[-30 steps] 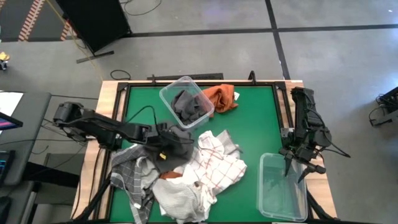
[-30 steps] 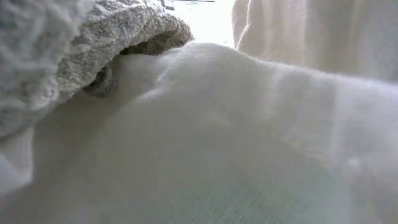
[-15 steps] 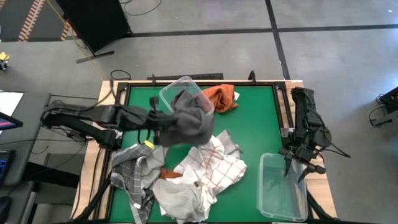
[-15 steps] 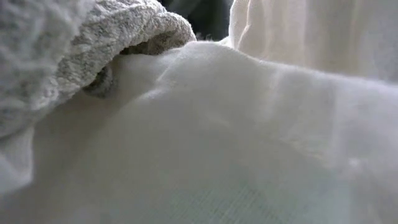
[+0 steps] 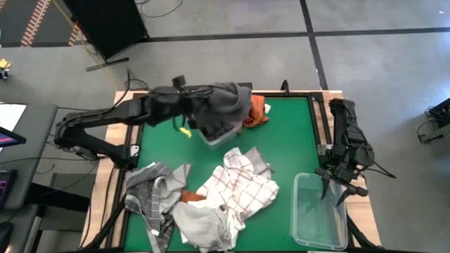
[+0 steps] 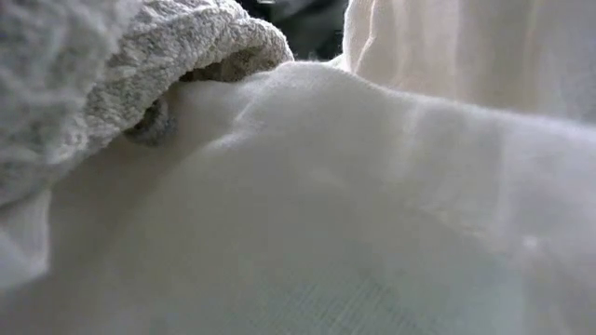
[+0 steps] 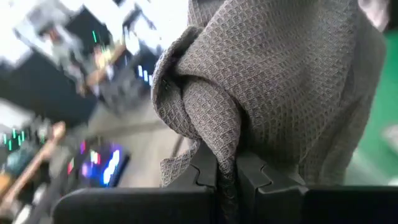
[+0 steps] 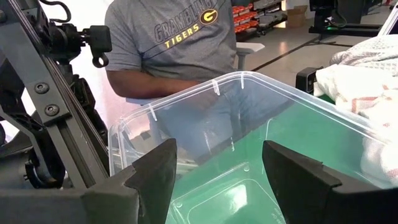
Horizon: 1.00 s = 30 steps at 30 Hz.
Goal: Sort towels by color in basket
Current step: Put the gray towel into the top transparent bin
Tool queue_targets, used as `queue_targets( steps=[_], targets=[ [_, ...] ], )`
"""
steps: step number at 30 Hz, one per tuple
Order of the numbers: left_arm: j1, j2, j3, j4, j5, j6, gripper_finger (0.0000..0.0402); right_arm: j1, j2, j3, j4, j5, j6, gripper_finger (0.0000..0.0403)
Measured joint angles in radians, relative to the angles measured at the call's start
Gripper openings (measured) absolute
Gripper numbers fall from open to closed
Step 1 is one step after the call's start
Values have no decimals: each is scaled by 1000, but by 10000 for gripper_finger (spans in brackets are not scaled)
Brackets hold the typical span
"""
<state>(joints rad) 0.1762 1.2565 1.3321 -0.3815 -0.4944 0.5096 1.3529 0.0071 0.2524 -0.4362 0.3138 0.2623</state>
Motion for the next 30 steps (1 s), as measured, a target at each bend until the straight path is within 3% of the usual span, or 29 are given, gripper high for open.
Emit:
queue_targets(
  steps=[12, 24, 30],
  targets=[
    [190, 267, 15, -80, 236, -32, 7, 0, 0, 0, -1, 0, 0, 264],
    [323, 503, 15, -178, 450, -264, 10, 0, 0, 0, -4, 0, 0, 264],
    [354, 583, 19, -342, 467, -220, 12, 0, 0, 0, -6, 0, 0, 264]
  ],
)
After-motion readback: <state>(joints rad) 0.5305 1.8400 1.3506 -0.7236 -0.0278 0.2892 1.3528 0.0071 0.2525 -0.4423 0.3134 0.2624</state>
